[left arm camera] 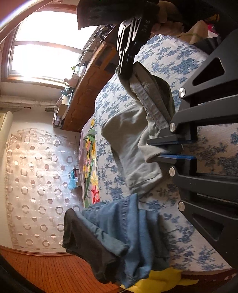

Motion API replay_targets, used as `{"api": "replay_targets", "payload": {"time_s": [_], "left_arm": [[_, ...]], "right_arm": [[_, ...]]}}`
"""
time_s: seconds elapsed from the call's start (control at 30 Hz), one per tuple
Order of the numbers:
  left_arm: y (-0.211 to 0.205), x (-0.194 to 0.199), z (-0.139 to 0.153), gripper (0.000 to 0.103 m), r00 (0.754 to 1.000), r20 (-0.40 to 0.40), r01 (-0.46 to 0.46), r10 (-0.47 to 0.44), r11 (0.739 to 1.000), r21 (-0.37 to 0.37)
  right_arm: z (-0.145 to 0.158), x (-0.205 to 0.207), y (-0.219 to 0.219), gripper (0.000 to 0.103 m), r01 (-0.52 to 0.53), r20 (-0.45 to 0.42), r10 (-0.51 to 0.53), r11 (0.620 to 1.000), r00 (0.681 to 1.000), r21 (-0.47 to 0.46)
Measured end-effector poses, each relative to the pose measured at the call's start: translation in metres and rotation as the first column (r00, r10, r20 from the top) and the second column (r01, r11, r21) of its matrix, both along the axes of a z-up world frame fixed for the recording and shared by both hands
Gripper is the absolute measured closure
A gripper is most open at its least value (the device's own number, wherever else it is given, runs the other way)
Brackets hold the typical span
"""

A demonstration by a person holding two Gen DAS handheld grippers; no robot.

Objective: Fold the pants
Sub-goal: 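Grasp the cuff end with both tools and fold it toward the waistband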

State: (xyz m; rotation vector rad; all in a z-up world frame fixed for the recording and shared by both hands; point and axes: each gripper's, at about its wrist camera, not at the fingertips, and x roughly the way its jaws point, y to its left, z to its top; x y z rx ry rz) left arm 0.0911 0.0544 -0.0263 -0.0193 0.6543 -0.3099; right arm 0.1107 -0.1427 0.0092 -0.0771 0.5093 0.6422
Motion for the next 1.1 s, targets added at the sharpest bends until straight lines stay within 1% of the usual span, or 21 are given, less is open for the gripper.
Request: {"api": "replay_targets", "payload": {"time_s": [0.17, 0.47, 0.7, 0.9, 1.03, 1.1], "left_arm": [[0.001, 0.022, 0.003, 0.094, 1.000, 0.008, -0.011, 0.011, 1.000, 0.016], [0.007, 0.072, -0.007, 0.094, 0.998, -0.035, -0.043, 0.044, 0.999, 0.024], [0.006, 0.098, -0.014, 0.094, 0.996, -0.064, -0.054, 0.057, 0.998, 0.044], [0.006, 0.107, -0.020, 0.094, 0.994, -0.091, -0.061, 0.065, 0.997, 0.048], [0.005, 0.109, -0.020, 0.092, 0.992, -0.093, -0.081, 0.087, 0.995, 0.066], [0.003, 0.110, -0.019, 0.089, 0.992, -0.093, -0.081, 0.087, 0.994, 0.071]], "right_arm": [[0.001, 0.026, 0.005, 0.096, -0.010, -0.009, 0.010, 1.000, 1.000, 0.003], [-0.004, 0.085, 0.019, 0.096, -0.019, -0.056, 0.019, 1.000, 0.998, -0.002], [-0.011, 0.123, 0.028, 0.096, -0.022, -0.093, 0.021, 1.000, 0.995, -0.015], [-0.020, 0.140, 0.032, 0.096, -0.027, -0.134, 0.026, 1.000, 0.991, -0.009], [-0.016, 0.142, 0.033, 0.094, -0.033, -0.139, 0.032, 0.999, 0.990, -0.006], [-0.012, 0.142, 0.030, 0.091, -0.033, -0.133, 0.033, 0.999, 0.991, -0.001]]}}
